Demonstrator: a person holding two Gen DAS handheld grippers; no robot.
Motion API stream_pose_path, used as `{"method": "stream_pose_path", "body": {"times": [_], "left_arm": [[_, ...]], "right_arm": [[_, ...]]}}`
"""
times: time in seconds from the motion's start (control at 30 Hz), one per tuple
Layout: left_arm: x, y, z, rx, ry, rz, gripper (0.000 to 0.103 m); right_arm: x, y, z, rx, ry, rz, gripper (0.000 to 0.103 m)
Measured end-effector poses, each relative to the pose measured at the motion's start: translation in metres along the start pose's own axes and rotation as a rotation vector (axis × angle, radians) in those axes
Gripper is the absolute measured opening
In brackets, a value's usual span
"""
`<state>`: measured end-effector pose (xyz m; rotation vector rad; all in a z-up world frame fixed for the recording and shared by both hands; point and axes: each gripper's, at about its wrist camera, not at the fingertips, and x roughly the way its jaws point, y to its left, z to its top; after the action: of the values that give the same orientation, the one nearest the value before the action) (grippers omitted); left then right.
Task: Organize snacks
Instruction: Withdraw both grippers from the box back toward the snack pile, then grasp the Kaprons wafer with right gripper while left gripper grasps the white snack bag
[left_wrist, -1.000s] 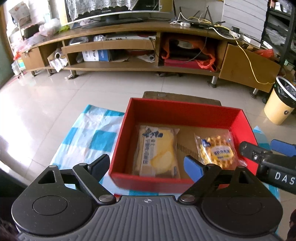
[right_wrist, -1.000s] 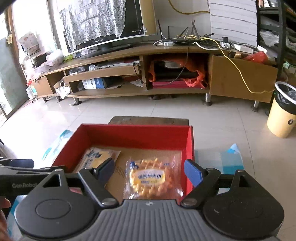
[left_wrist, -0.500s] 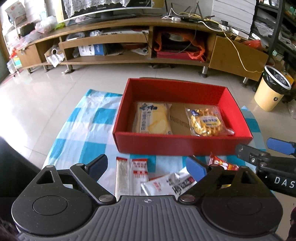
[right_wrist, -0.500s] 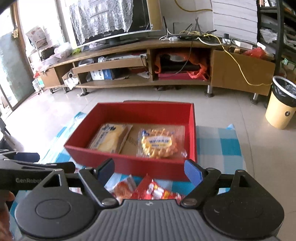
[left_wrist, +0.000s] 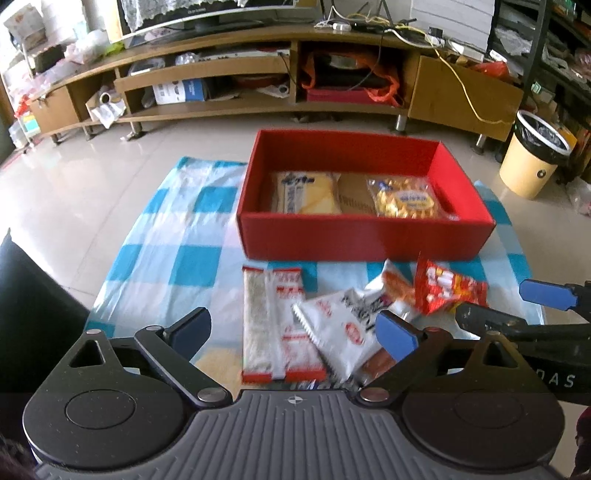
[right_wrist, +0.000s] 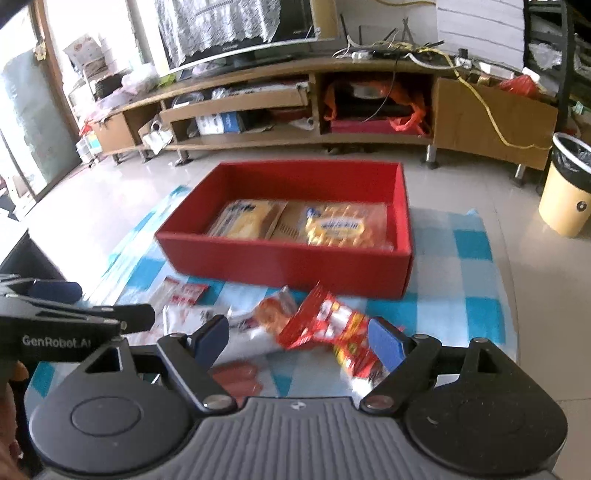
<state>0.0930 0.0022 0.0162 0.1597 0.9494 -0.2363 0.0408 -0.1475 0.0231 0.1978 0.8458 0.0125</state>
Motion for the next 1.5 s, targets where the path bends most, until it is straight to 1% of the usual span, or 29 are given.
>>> {"method": "stream_pose_path", "body": {"times": [0.13,0.27,0.33,0.43,0.57,0.7,0.8,0.9,1.0,1.13,1.3,1.5], "left_arm": [[0.000,0.013,-0.012,-0.022,0.029,-0.002,0.099],[0.005,0.028,-0.026,-0.074,0.082,-0.033,0.099],[0.007,0.031,-0.032,-0.072,0.101,-0.032,0.099],[0.008,0.034,-0.038,-0.063,0.113,-0.023,0.099],[0.007,0.037,-0.041,-0.071,0.120,-0.041,0.099],[0.006,0.034,-0.044,-0.061,0.123,-0.049,0.101],[0.007,0.029,-0.056,-0.063,0.151,-0.045,0.101],[0.006,0.027,-0.070,-0.055,0.169,-0.018,0.100],[0.002,0.031,-0.076,-0.060,0.171,-0.008,0.100],[0.004,0.036,-0.086,-0.082,0.205,0.013,0.101],[0.000,0.031,-0.101,-0.070,0.234,0.011,0.100],[-0.002,0.029,-0.110,-0.070,0.257,0.008,0.100]], "right_arm": [[0.002,0.009,-0.014,-0.023,0.035,0.012,0.079],[0.004,0.017,-0.027,-0.032,0.077,0.029,0.079],[0.004,0.019,-0.036,-0.037,0.094,0.039,0.079],[0.004,0.024,-0.050,-0.051,0.124,0.044,0.079],[0.008,0.031,-0.069,-0.075,0.177,0.053,0.079],[0.011,0.041,-0.078,-0.110,0.209,0.067,0.079],[0.011,0.046,-0.081,-0.131,0.211,0.059,0.079],[0.010,0.045,-0.082,-0.124,0.214,0.043,0.079],[0.011,0.041,-0.083,-0.113,0.217,0.024,0.079],[0.009,0.038,-0.084,-0.101,0.225,0.015,0.079],[0.009,0.041,-0.091,-0.113,0.238,0.013,0.079],[0.010,0.042,-0.095,-0.119,0.251,0.008,0.079]]}}
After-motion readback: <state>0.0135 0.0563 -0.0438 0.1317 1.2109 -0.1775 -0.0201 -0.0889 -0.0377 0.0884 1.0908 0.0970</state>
